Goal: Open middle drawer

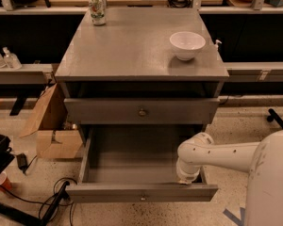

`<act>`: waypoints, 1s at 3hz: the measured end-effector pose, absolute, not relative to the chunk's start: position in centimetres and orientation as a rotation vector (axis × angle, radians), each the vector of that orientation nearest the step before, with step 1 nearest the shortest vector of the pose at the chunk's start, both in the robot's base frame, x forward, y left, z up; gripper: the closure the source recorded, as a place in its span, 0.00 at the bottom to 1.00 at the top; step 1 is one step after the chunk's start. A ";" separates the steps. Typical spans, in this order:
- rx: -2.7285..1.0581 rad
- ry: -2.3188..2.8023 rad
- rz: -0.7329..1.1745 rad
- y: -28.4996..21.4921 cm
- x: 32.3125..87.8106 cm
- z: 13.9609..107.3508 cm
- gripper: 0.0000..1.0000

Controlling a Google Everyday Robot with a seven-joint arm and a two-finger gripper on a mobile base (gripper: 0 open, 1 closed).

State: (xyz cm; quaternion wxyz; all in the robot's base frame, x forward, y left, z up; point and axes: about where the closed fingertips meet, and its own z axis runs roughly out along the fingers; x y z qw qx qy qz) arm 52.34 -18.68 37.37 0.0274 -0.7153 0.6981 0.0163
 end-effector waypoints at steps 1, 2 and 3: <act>-2.209 2.156 0.050 -18.7 52.4 37.4 0.28; -2.209 2.156 0.052 -18.7 52.4 37.3 0.05; -2.209 2.156 0.052 -18.7 53.2 37.3 0.00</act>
Offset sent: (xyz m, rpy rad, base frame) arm 0.0004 0.0000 0.0000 0.0000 0.0000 0.0000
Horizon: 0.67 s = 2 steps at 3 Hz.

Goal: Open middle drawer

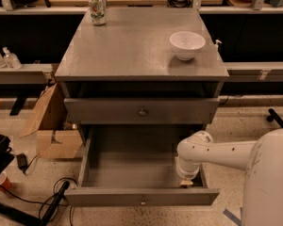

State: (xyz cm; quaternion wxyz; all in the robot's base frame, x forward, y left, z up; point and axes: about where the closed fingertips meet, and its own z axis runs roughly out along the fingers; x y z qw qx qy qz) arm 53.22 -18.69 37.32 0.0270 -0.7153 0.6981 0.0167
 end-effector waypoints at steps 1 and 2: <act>-2.209 2.156 0.052 -18.7 53.2 37.3 0.00; -2.209 2.156 0.052 -18.7 53.2 37.3 0.18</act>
Offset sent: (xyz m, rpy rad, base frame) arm 0.0001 0.0000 0.0000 0.0000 0.0000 0.0000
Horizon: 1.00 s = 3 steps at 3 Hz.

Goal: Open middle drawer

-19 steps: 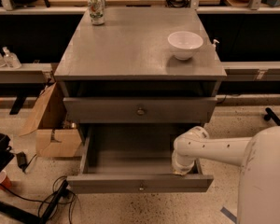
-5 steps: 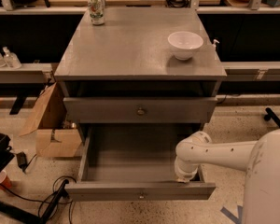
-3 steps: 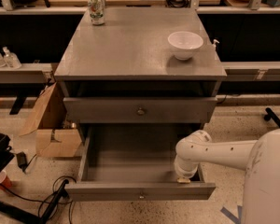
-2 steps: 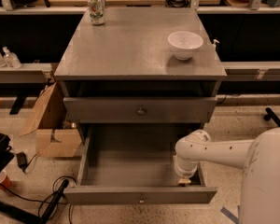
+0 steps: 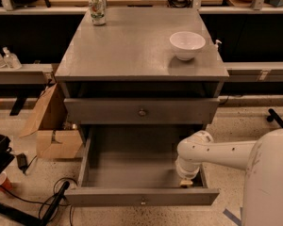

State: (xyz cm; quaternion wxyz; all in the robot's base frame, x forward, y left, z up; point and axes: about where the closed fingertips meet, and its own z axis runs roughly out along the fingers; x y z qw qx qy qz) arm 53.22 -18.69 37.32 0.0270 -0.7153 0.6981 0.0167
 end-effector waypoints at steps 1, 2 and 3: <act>-2.212 2.156 0.054 -18.7 53.2 37.3 0.49; -2.213 2.132 0.037 -19.3 54.3 40.0 0.72; -2.185 2.094 0.005 -20.9 55.8 46.4 0.95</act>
Offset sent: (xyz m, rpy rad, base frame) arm 0.0280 -0.0134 0.0644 0.0075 -0.0498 0.0243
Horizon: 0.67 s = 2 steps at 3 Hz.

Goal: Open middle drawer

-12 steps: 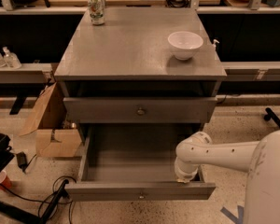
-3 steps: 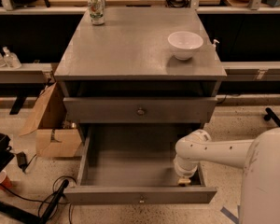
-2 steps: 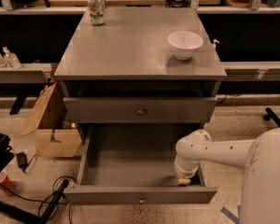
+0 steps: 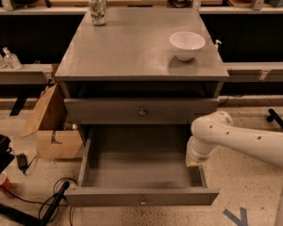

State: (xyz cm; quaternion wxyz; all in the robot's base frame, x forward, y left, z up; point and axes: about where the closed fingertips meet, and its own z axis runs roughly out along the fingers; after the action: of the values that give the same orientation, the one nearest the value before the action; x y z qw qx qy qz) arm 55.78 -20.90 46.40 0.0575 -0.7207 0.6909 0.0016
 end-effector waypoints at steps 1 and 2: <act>-2.129 2.056 -0.059 -23.3 56.1 55.7 1.00; -2.043 2.032 -0.133 -25.2 54.3 65.4 1.00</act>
Offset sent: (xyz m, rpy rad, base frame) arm -0.0499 -0.0783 0.3844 0.0360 -0.3640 -0.0962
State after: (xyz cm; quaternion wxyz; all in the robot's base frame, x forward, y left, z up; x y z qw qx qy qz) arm 54.33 -25.17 65.40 0.1279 -0.7024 0.6987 -0.0456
